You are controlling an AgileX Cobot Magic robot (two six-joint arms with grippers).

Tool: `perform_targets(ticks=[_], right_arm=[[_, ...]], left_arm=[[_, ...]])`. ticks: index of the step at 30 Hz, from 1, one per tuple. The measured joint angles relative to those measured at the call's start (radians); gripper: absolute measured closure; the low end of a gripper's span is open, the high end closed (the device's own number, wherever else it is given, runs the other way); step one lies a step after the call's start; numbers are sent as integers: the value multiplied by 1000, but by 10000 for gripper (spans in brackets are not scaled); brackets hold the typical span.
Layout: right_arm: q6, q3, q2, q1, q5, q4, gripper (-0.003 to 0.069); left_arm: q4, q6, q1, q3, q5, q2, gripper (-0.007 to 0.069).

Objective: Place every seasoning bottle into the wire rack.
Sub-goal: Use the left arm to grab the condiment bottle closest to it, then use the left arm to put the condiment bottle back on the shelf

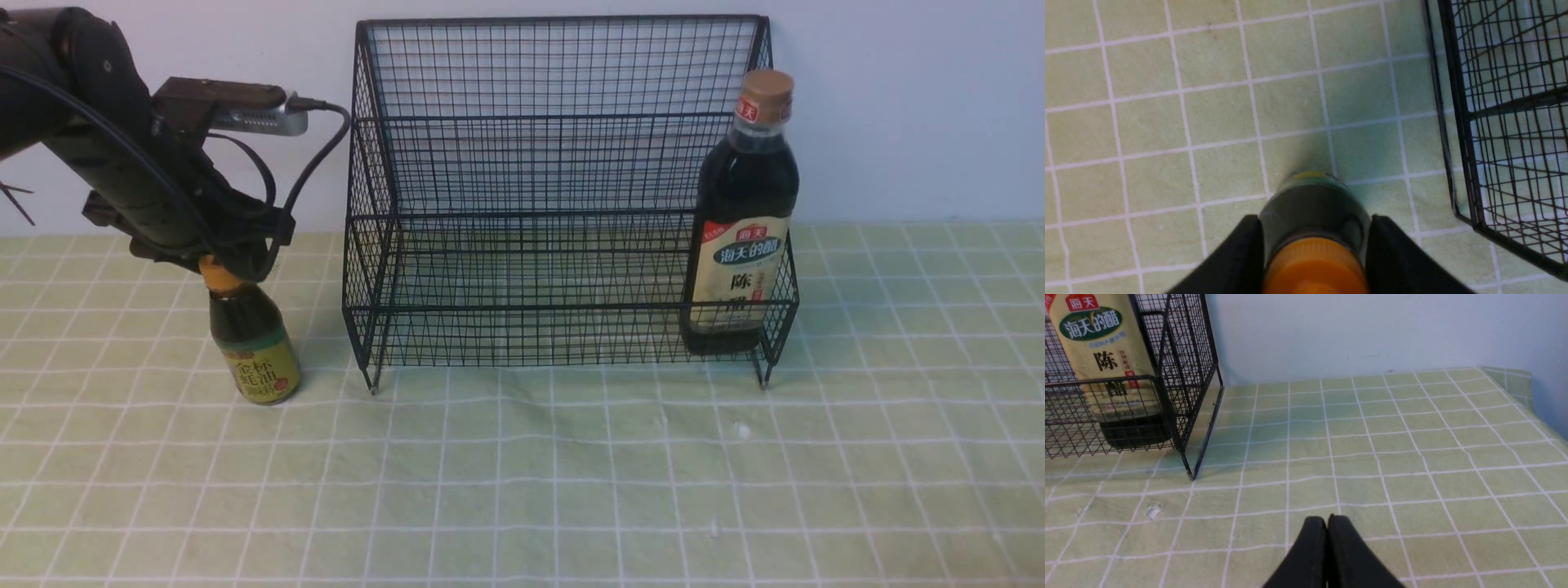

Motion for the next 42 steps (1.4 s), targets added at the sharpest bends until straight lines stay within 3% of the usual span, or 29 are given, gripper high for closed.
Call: perform_targets(ticks=[10, 18, 24, 31, 42], right_arm=[[0, 0, 0, 0, 0, 0, 672], [0, 0, 0, 0, 0, 0, 672], [0, 0, 0, 0, 0, 0, 672], [0, 0, 0, 0, 0, 0, 672], [0, 0, 0, 0, 0, 0, 672]], left_arm=[[3, 0, 0, -13, 86, -30, 344], [-18, -7, -7, -154, 193, -206, 344], [-41, -11, -90, -219, 213, -264, 344], [-56, -30, -212, -226, 136, -254, 344], [-62, -37, -249, -226, 22, -139, 344]])
